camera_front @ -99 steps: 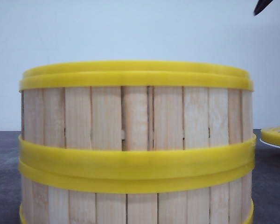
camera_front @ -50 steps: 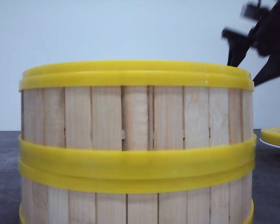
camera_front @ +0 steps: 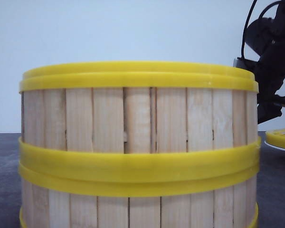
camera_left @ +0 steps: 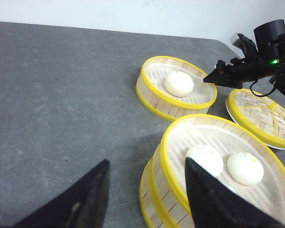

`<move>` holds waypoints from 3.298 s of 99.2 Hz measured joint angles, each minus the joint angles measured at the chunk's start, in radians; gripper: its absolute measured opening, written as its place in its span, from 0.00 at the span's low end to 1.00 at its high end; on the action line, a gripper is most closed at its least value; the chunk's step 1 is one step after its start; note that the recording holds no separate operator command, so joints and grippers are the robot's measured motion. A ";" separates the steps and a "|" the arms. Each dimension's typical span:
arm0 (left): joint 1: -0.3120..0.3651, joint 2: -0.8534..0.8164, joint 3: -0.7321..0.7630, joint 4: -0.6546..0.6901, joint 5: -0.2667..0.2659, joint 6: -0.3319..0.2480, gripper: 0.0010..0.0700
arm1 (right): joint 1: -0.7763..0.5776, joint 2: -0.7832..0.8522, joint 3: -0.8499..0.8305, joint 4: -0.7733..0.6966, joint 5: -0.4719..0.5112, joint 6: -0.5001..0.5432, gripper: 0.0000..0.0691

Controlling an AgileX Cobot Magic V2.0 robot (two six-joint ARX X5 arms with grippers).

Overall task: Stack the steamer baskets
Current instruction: 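Lower the right gripper onto the rim of another bun-filled basket and grasp it, then lift the basket with the right gripper and set it atop the stack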

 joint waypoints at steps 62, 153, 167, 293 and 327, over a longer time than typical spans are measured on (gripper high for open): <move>0.000 0.000 0.000 0.001 -0.019 0.000 0.41 | 0.001 0.027 0.006 0.014 0.018 0.044 0.09; 0.000 0.000 0.000 0.001 -0.019 0.000 0.41 | 0.020 -0.249 0.083 -0.086 -0.002 0.023 0.06; 0.000 0.000 0.000 0.001 -0.019 0.000 0.41 | 0.031 -0.407 0.086 -0.163 -0.032 -0.041 0.06; 0.000 0.000 0.000 0.001 -0.019 0.000 0.41 | 0.434 -0.749 -0.025 -0.623 -0.096 -0.198 0.06; 0.000 0.000 0.000 0.001 -0.019 0.000 0.41 | 0.483 -0.684 -0.044 -0.564 -0.093 -0.197 0.06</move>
